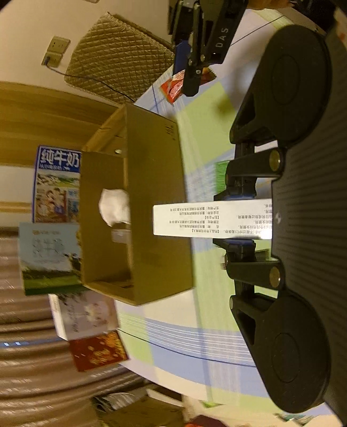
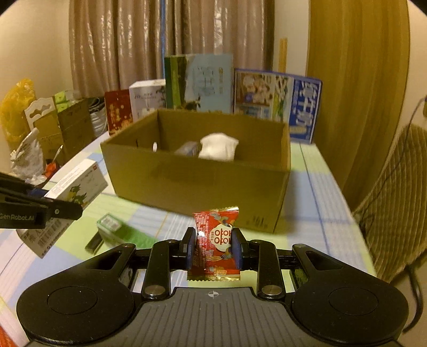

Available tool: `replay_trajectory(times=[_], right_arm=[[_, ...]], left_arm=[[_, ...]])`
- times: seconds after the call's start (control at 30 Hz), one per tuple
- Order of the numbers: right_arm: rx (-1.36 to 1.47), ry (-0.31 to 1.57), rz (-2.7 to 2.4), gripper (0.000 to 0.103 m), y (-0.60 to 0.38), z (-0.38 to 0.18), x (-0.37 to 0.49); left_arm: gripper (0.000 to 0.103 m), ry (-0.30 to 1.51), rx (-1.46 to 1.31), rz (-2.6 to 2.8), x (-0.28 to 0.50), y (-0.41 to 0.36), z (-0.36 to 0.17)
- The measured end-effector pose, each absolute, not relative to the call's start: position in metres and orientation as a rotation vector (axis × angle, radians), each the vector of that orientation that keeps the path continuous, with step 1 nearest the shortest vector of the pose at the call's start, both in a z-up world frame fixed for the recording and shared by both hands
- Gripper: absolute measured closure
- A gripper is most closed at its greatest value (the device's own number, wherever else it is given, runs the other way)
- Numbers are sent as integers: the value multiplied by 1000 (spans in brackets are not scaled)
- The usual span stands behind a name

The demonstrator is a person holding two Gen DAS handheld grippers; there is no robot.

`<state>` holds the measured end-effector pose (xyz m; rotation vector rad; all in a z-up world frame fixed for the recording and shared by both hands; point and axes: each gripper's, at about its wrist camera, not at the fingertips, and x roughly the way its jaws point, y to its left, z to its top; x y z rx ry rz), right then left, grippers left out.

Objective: Organize objects
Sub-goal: 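Carry the carton and candy packet into the cardboard box and open both grippers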

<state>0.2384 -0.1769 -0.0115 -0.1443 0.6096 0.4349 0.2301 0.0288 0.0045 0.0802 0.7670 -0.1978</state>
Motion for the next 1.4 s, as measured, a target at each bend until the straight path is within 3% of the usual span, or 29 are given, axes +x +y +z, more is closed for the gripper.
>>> replay_trajectory(times=[1.4], right_arm=[[-61,556,429,78,-168,13,288]], left_arm=[[82,725,79,-201,281,18,18]])
